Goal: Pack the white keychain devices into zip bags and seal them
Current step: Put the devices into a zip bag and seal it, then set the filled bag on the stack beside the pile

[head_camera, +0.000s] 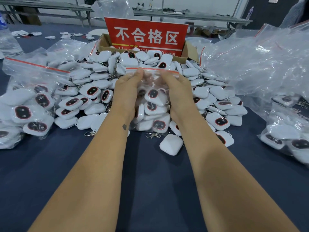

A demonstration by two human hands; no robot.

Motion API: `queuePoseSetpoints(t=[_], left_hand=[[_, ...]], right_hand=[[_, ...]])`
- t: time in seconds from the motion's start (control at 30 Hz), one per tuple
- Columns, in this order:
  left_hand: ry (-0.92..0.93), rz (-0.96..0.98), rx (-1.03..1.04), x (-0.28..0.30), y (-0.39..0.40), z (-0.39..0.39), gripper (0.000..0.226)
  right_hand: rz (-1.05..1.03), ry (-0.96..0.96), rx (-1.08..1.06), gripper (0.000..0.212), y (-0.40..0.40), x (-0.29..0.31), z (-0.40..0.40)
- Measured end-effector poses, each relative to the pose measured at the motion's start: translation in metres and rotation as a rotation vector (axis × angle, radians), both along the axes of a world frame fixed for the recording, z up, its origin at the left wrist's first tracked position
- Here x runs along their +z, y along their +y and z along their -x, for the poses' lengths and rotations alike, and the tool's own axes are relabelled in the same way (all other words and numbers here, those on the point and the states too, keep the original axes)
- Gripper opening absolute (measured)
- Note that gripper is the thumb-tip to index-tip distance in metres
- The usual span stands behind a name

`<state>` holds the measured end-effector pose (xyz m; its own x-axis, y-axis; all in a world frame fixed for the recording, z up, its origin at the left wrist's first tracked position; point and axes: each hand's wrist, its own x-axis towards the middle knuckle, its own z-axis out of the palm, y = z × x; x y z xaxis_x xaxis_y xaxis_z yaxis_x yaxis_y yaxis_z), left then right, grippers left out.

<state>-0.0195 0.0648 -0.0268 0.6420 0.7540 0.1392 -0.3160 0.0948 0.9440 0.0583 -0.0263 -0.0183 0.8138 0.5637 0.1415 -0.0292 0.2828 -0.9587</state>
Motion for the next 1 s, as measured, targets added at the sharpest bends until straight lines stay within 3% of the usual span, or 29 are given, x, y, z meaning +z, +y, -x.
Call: queuePoseSetpoints(t=[0.23,0.43,0.5,0.57,0.77,0.9,0.93,1.0], left_hand=[[0.078,-0.009,0.093,-0.001,0.0,-0.003,0.039],[0.017,0.121,0.211,0.002,0.004,-0.001,0.048],[-0.027,0.181,0.219,0.005,0.002,0.001,0.042],[0.045,0.186,0.206,0.006,-0.002,0.002,0.04],[0.213,-0.048,0.04,0.034,0.003,0.028,0.062],[0.271,-0.167,0.064,0.05,0.037,0.055,0.018],[0.305,-0.202,0.12,0.057,0.047,0.064,0.017],[0.408,-0.259,0.218,0.07,0.067,0.078,0.037]], right_hand=[[0.0,-0.019,-0.073,0.019,-0.007,0.001,0.0],[0.306,-0.284,0.091,0.026,-0.01,-0.002,-0.004],[0.362,-0.36,0.091,0.017,-0.01,-0.003,-0.003],[0.338,-0.402,0.034,0.01,-0.008,-0.001,-0.002],[0.221,-0.397,-0.129,0.012,0.01,0.024,0.013],[0.161,-0.415,-0.158,0.021,0.048,0.05,0.039],[0.163,-0.397,-0.14,0.023,0.059,0.055,0.047],[0.195,-0.35,-0.078,0.02,0.081,0.063,0.063]])
